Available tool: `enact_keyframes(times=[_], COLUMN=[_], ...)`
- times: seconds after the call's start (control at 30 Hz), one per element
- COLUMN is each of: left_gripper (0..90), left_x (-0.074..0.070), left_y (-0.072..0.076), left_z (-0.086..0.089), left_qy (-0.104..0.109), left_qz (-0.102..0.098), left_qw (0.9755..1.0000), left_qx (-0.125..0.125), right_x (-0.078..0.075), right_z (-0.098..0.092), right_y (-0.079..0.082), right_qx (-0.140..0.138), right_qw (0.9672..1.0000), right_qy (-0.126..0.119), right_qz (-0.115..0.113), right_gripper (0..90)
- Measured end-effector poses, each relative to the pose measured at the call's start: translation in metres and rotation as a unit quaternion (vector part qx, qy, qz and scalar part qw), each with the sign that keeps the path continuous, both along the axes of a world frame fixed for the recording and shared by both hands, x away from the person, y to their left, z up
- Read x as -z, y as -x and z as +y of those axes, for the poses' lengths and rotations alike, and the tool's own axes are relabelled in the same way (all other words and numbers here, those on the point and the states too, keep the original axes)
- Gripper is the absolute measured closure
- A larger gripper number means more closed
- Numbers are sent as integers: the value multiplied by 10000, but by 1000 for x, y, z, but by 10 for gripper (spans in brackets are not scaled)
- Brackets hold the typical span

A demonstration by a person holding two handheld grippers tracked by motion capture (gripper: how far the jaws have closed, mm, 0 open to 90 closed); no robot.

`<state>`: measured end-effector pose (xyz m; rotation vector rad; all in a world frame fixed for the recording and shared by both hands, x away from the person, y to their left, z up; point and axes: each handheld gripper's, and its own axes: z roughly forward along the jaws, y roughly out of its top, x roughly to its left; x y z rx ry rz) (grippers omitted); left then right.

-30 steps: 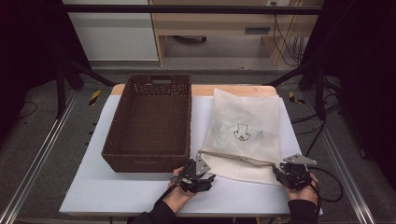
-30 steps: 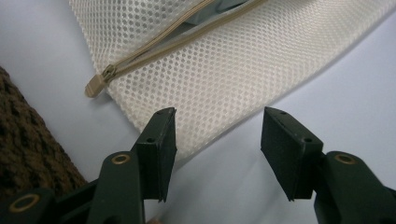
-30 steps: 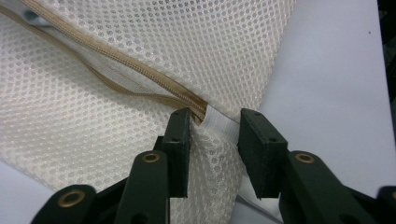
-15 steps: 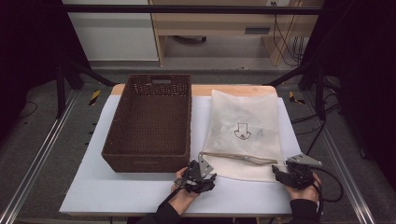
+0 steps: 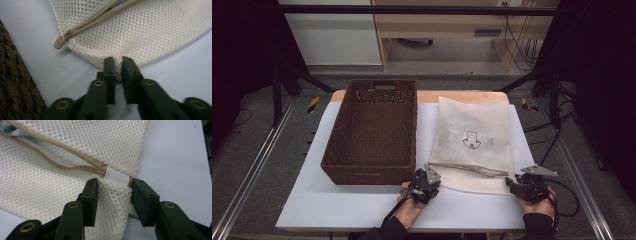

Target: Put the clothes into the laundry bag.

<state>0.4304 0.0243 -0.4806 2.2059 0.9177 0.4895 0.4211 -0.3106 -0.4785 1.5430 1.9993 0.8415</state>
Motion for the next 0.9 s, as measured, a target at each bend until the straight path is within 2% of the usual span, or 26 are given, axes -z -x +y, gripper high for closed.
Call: enact_keyframes(times=[0.1, 0.2, 0.3, 0.47, 0.5, 0.63, 0.67, 0.73, 0.8, 0.9], left_gripper=[862, 869, 870, 871, 871, 859, 847, 813, 797, 757], left_x=[0, -1, -1, -5, -6, -7, -7, -7, -9, -16], left_y=[0, 0, 6, 25, 28, 32, 31, 29, 29, 29], left_z=[2, 8, 14, 13, 12, 13, 14, 17, 18, 18], left_qy=[33, 272, 360, 314, 365, 483, 496, 613, 715, 908], left_qz=[10, 206, 286, 311, 323, 346, 420, 442, 415, 302], left_qw=[10000, 9993, 9986, 9975, 9971, 9967, 9962, 9951, 9942, 9921], left_qx=[50, 135, 280, 549, 582, 551, 573, 633, 689, 817], right_x=[0, 0, 1, 1, 2, 2, 1, -3, -10, -21], right_z=[0, 0, 0, -1, -1, -2, -1, -1, 3, 15], right_y=[-1, -2, -3, -4, -4, -4, -3, 0, 5, 13], right_qx=[-23, -48, -67, -137, -148, -180, -168, -234, -345, -714], right_qw=[10000, 10000, 10000, 9998, 9997, 9996, 9996, 9990, 9976, 9932], right_qy=[21, 35, 18, 100, 120, 106, 85, 32, -111, -268], right_qz=[-26, -42, -50, -106, -146, -176, -201, -372, -589, -881], right_gripper=[586, 591, 593, 582, 570, 544, 524, 479, 488, 564])
